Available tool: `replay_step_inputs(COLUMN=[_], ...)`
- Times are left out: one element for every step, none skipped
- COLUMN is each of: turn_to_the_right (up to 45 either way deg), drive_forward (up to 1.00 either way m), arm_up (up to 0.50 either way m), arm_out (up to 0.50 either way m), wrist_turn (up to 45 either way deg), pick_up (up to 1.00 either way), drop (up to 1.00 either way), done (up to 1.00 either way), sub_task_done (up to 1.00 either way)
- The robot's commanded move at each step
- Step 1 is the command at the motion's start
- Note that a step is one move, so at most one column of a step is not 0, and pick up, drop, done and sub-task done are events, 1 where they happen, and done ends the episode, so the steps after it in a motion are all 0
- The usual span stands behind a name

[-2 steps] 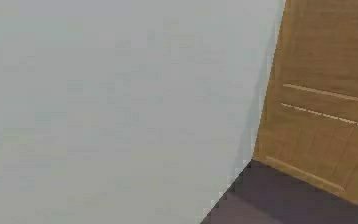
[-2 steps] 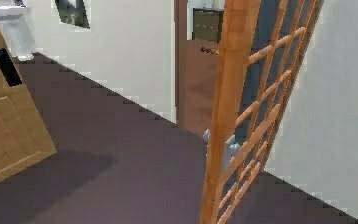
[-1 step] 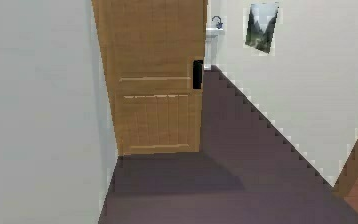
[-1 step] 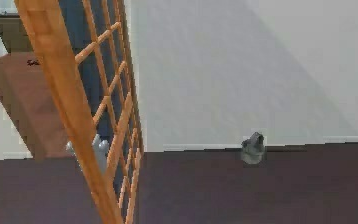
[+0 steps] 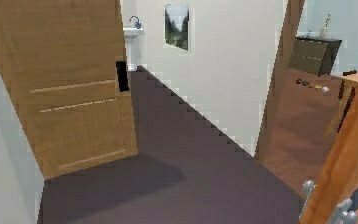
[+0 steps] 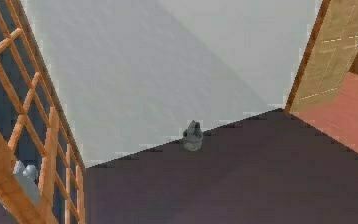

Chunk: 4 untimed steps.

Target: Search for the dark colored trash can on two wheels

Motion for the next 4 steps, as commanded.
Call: replay_step_inputs(turn_to_the_right=[0.0,3.0,0.0,0.0], drive_forward=[0.10,0.00,0.85,0.90], arm_up=[0.00,0.00,0.00,0.00], arm_out=[0.00,0.00,0.00,0.00], wrist_turn=[0.0,0.0,0.0,0.0], pick_up=[0.00,0.00,0.00,0.00], drop=[0.00,0.00,0.00,0.00], done=[0.00,0.00,0.00,0.00], sub_task_done=[0.00,0.00,0.00,0.00])
